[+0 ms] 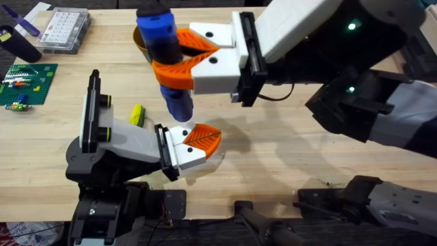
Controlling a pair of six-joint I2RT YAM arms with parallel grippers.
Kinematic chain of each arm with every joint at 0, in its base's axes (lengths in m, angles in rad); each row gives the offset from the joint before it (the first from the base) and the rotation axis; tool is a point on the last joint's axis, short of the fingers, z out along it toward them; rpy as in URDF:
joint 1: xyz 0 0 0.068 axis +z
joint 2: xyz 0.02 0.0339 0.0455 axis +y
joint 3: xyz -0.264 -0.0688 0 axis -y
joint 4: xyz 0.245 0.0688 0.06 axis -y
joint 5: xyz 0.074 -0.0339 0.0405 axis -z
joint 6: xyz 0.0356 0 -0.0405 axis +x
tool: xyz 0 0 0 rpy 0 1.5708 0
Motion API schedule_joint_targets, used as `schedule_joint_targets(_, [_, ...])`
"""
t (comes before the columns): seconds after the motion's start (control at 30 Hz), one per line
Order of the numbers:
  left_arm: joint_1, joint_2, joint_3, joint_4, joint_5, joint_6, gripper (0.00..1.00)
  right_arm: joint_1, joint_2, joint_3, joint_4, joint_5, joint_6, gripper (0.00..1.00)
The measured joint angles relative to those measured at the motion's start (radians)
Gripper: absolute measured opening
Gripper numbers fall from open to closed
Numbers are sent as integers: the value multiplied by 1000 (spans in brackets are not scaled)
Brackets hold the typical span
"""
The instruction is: Pick up the gripper from the table and insert it into the empty holder that is missing its gripper. Then pick up a screw, insert it into the mounting hole, and use the screwdriver to tighten it. Finally, clean up the table by picking up the vegetable and placing it into the bucket.
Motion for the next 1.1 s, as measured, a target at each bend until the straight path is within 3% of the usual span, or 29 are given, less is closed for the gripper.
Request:
schedule_joint_targets(0.8, [0, 1, 0, -3, 4, -3, 12, 1, 16, -10, 73, 0, 90, 55])
schedule_joint_targets(1.1, [0, 1, 0, -4, 7, -7, 12, -1, 16, 61, -102, -19, 79, 55])
